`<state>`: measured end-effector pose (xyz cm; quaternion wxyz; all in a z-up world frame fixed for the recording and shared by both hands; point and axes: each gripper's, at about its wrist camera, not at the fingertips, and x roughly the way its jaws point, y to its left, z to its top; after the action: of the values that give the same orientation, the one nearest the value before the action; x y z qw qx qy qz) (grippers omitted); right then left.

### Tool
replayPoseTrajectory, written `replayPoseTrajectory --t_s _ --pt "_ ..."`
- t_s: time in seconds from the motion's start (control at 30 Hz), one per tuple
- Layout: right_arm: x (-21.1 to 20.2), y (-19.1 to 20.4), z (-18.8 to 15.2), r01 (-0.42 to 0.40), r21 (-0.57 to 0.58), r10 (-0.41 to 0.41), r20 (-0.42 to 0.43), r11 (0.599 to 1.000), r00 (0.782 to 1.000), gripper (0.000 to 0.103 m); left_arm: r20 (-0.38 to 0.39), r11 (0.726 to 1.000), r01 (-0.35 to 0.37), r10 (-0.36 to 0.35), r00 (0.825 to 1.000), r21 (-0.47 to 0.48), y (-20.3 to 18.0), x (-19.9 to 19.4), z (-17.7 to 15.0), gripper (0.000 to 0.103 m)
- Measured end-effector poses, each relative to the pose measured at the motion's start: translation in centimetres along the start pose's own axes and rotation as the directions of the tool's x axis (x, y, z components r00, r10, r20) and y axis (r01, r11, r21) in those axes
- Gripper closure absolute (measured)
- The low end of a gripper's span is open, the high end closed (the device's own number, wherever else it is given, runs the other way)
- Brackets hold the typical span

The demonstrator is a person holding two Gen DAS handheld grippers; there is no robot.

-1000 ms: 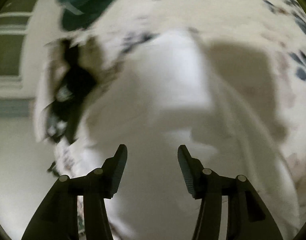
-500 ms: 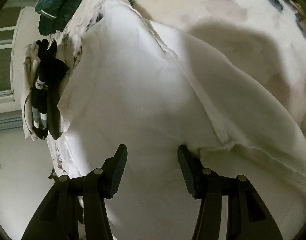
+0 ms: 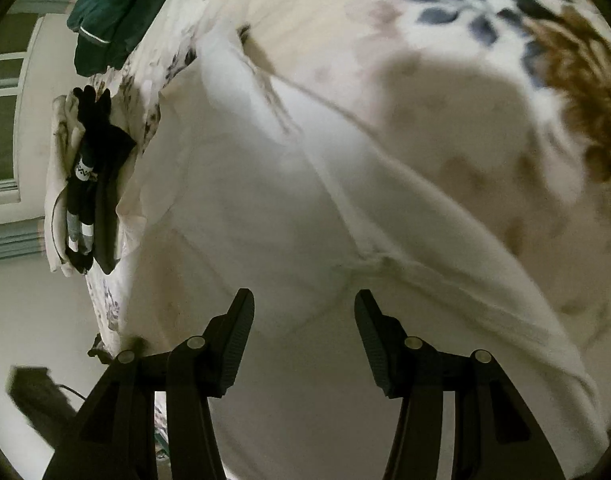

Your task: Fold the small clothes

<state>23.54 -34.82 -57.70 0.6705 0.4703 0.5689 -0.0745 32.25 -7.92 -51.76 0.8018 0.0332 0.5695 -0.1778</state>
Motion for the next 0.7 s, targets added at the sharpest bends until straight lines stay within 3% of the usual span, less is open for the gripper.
replayPoseTrajectory --t_s 0.07,0.1,0.13,0.33,0.43,0.53,0.63,0.7 --pt "-0.9 0.2 0.0 0.024 -0.026 -0.024 0.002 0.999 1.000 0.048 -0.036 1.000 -0.018 0.017 0.999 -0.008 0.3 -0.1 -2.2 0.060" --pt "-1.3 0.7 0.0 0.034 -0.056 -0.034 0.004 0.998 0.999 0.048 -0.047 0.999 -0.024 0.022 0.999 -0.025 1.0 -0.3 -3.2 0.035" --pt "-1.4 1.2 0.0 0.038 -0.084 -0.038 0.000 0.996 0.999 0.048 -0.050 0.998 -0.042 0.040 0.998 -0.038 1.8 -0.5 -3.9 0.017" --pt "2.0 6.1 -0.1 -0.019 -0.214 -0.001 -0.093 0.977 0.996 0.048 -0.067 0.976 -0.187 0.181 0.981 -0.108 6.7 -1.3 -6.9 0.016" --pt "6.0 9.5 0.3 -0.008 -0.248 -0.024 -0.126 0.969 0.992 0.048 -0.059 0.949 -0.277 0.271 0.961 -0.153 9.0 -1.5 -6.8 0.016" --pt "10.0 11.8 1.3 0.047 -0.252 -0.088 -0.155 0.966 0.984 0.048 -0.042 0.931 -0.308 0.306 0.951 -0.195 10.2 -1.6 -6.2 0.016" --pt "11.1 13.5 1.4 0.139 -0.280 -0.181 -0.130 0.950 0.975 0.048 -0.039 0.922 -0.316 0.315 0.948 -0.225 10.7 -1.6 -5.4 0.016" --pt "10.1 15.6 -0.5 0.101 -0.400 -0.153 -0.102 0.911 0.983 0.048 -0.032 0.916 -0.316 0.318 0.948 -0.246 10.9 -1.6 -4.8 0.016"
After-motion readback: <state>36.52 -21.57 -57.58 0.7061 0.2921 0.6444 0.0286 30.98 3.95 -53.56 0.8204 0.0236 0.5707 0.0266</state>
